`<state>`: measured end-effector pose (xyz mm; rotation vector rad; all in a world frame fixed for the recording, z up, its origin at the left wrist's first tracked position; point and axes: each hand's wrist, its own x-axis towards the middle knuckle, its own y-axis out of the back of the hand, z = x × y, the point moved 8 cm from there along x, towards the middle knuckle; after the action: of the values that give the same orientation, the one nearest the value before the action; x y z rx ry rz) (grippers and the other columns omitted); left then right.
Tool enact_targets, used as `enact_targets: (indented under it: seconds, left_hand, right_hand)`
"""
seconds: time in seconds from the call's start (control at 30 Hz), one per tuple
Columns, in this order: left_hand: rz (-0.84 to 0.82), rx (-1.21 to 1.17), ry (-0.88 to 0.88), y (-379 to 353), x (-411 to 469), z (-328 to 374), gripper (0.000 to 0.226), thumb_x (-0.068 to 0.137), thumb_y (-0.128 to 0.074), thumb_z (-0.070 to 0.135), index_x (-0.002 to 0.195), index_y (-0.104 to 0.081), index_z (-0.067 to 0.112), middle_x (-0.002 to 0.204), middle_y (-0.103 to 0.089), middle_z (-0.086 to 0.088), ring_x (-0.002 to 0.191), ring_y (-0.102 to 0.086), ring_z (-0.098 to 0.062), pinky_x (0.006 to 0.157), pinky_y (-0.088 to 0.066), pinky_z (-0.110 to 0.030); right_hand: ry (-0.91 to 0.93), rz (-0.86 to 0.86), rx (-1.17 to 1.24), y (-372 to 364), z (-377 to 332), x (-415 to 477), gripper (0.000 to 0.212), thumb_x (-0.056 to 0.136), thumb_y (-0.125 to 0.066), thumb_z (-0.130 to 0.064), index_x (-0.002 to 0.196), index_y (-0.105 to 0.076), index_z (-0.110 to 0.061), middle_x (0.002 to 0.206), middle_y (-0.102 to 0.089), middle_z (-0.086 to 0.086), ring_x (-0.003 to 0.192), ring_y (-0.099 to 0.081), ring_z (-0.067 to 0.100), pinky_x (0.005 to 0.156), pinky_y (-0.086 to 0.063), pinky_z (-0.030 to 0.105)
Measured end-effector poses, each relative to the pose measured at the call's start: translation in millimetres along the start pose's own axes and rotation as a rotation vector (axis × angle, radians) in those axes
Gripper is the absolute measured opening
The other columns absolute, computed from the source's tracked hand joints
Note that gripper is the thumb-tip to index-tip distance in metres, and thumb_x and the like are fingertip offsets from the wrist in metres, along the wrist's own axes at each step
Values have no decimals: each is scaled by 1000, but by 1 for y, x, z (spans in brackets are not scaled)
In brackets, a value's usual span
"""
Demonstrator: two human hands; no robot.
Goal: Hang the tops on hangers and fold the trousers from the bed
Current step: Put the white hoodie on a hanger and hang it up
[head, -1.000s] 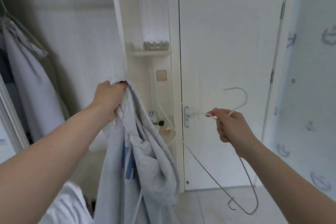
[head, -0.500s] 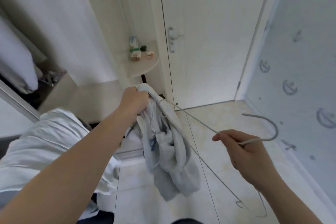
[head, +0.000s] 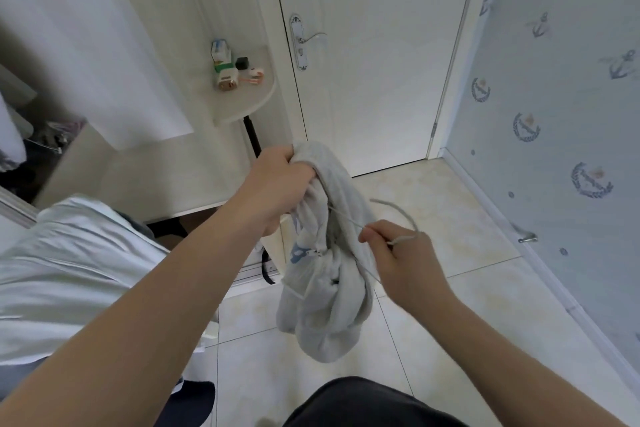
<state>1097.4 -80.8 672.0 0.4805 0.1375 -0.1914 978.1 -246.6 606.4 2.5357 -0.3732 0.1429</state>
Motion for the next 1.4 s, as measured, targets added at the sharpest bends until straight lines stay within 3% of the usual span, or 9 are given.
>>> enact_targets:
  seconds: [0.33,0.5,0.67,0.87,0.97,1.07,1.17,1.23,1.4]
  left_hand:
    - [-37,38,-41,-5,-26,3,17,96,-56,18,95,-72,12,78,-70,-10,72,-66,-16,60,-53,-28]
    - [-195,-1,5,-34,-41,-2,18,95,-57,18,97,-70,6,77,-66,-11,72,-64,-21,61,-52,-32]
    - [-140,10,-18,-35,-48,-9,17,96,-62,27,86,-66,14,65,-66,5,66,-62,-14,50,-47,-22]
    - [-256,81,-192,-67,-67,7,16,94,-61,21,98,-70,7,89,-73,-14,78,-71,-13,74,-58,-34]
    - [-266,210,-225,-61,-64,3,12,93,-65,25,89,-69,15,79,-71,-4,74,-67,-12,69,-54,-31]
    - [-110,603,-537,-46,-64,13,28,90,-66,45,70,-52,31,70,-54,10,63,-48,-4,61,-35,-24]
    - [20,942,-811,-36,-73,26,48,84,-47,77,88,-66,34,92,-54,10,94,-50,-15,85,-43,-33]
    - [-130,1032,-798,-36,-66,18,67,83,-29,85,100,-65,31,96,-59,11,100,-55,-15,92,-44,-37]
    - [-230,1000,-681,-45,-68,-3,75,80,-12,90,87,-50,26,67,-54,9,62,-54,-12,60,-46,-34]
  right_hand:
    - [94,79,193,-3,-9,-7,19,97,-57,-23,82,-68,-22,67,-65,-7,56,-55,7,52,-39,17]
    - [-105,-13,251,-40,18,-5,23,101,-54,-13,87,-71,-6,76,-67,23,69,-61,39,65,-50,52]
    - [-4,183,438,8,4,-1,22,95,-57,-19,78,-71,-23,73,-69,-4,72,-61,5,65,-46,17]
    - [-115,-181,370,-41,3,-12,40,94,-56,11,83,-58,-28,77,-58,-11,66,-59,-17,62,-47,9]
    - [-5,-162,451,-34,-5,-5,28,96,-51,9,84,-66,-11,76,-66,-2,74,-62,-8,69,-47,12]
    - [57,-163,601,-16,-18,-1,45,89,-48,1,76,-73,-35,74,-69,-18,74,-62,-5,67,-46,12]
    - [85,-229,595,-6,-22,2,34,91,-53,-6,83,-78,-28,82,-74,-10,82,-67,5,71,-51,20]
    - [83,-271,611,1,-23,6,31,93,-56,-9,86,-79,-28,84,-75,-8,83,-69,6,71,-51,19]
    - [104,-277,587,6,-31,16,31,87,-55,-5,76,-77,-23,69,-68,-8,66,-62,5,61,-46,17]
